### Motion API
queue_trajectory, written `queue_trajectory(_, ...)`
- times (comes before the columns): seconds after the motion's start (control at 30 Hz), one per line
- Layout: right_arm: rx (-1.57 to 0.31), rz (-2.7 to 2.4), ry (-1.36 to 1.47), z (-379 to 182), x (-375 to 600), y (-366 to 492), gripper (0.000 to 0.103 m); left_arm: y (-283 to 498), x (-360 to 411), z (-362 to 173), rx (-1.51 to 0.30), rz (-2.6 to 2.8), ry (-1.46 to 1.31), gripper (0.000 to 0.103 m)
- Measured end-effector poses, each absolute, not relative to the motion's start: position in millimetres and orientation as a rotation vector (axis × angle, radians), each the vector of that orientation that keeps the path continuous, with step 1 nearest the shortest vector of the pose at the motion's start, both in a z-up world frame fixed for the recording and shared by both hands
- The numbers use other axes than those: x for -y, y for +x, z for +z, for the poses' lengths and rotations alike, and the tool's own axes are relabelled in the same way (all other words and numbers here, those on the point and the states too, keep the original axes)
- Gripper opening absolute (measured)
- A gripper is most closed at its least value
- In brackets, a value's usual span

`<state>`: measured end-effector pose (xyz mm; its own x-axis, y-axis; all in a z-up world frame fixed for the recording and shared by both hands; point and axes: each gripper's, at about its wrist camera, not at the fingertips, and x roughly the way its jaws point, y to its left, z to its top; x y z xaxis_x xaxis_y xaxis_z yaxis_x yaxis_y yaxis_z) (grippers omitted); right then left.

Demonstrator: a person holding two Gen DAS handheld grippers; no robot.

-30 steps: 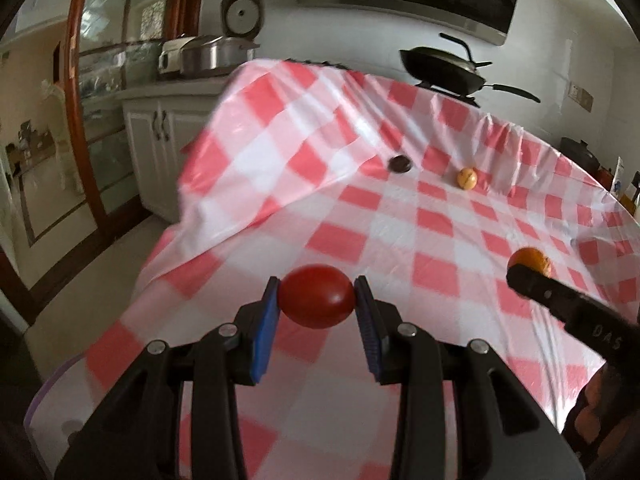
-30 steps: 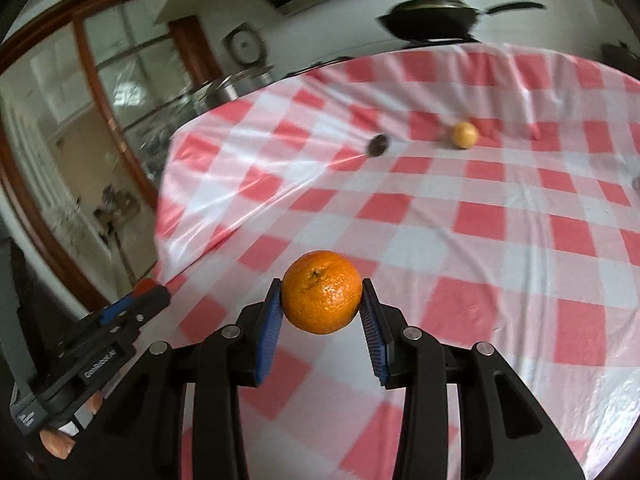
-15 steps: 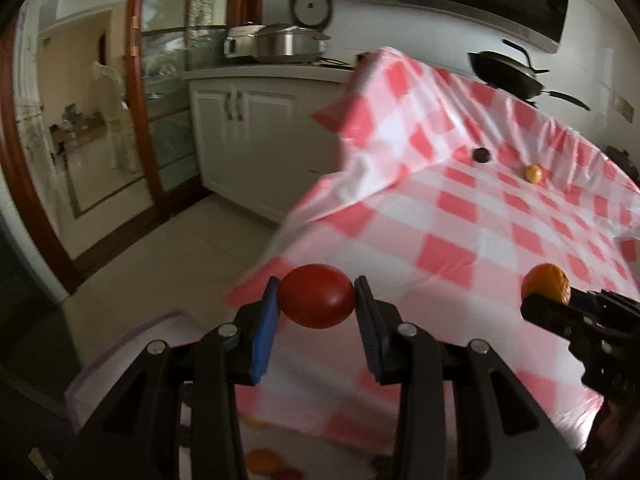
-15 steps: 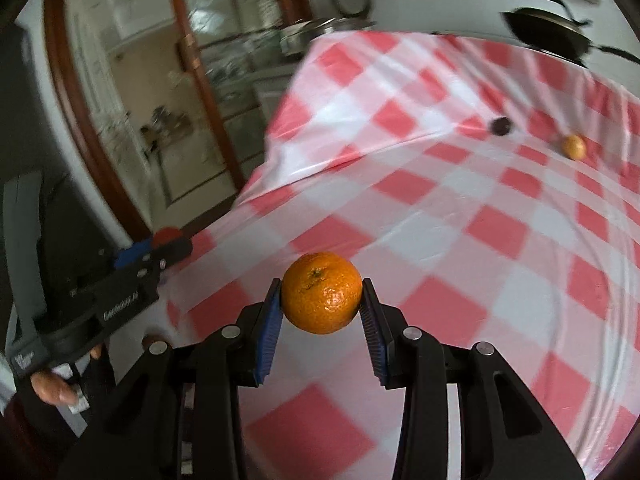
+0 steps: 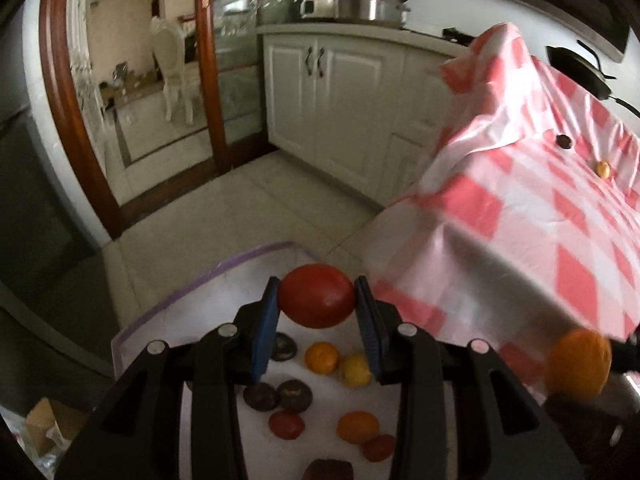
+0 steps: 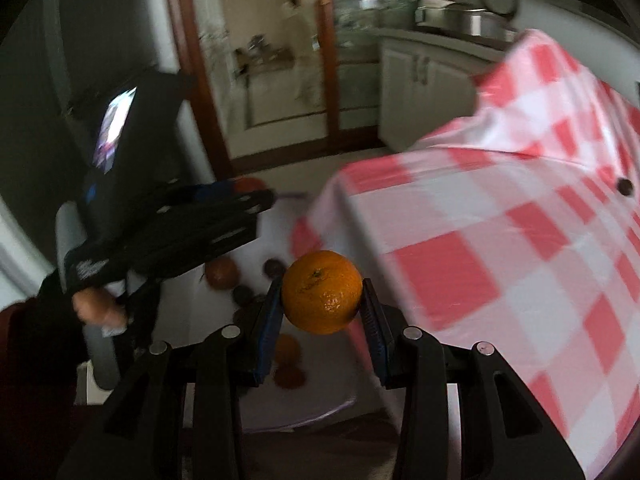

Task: Organize fruits
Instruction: 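Carry the tomato and orange in both tools over the white box, then open the left tool to drop the tomato while the right tool drops the orange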

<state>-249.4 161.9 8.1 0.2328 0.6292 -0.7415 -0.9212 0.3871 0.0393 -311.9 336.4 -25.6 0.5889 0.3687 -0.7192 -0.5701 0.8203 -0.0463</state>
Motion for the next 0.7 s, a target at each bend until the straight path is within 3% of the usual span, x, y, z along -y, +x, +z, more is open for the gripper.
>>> queue_trajectory(0.7,-1.017,1.168,-0.741,-102,-250,-273,0.038,-331,-394,-133,-1.063,0.651,-0.433,0.038)
